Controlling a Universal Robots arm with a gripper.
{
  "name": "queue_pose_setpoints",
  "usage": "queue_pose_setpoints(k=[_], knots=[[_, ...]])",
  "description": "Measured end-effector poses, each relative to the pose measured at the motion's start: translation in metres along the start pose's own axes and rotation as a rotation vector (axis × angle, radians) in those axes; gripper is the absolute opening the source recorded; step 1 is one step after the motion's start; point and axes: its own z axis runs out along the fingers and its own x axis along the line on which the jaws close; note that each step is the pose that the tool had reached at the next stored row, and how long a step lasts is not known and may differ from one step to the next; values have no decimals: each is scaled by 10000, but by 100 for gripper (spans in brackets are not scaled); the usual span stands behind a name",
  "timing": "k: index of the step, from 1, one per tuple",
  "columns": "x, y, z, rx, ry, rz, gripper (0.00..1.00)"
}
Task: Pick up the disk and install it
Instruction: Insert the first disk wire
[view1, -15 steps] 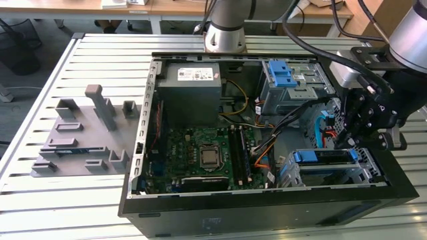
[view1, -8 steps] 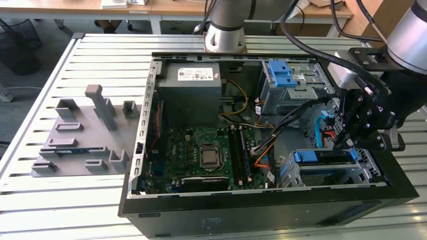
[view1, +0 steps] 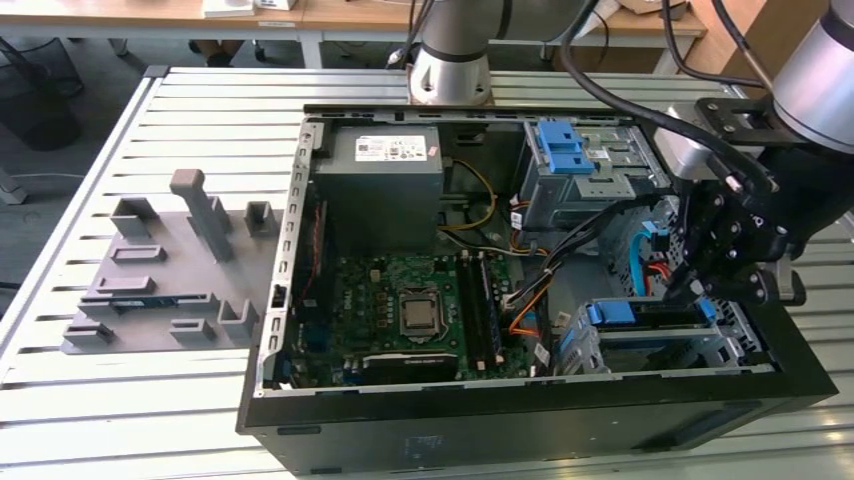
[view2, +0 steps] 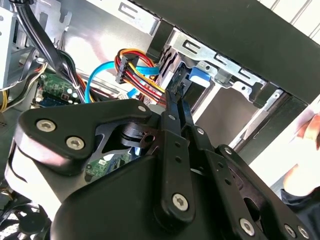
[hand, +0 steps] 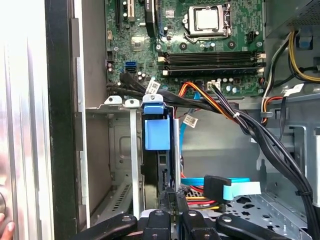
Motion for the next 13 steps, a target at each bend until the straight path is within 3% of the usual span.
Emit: queue_pose_setpoints(k=[13], knots=[[20,-12,29,-12,-4,76,16]])
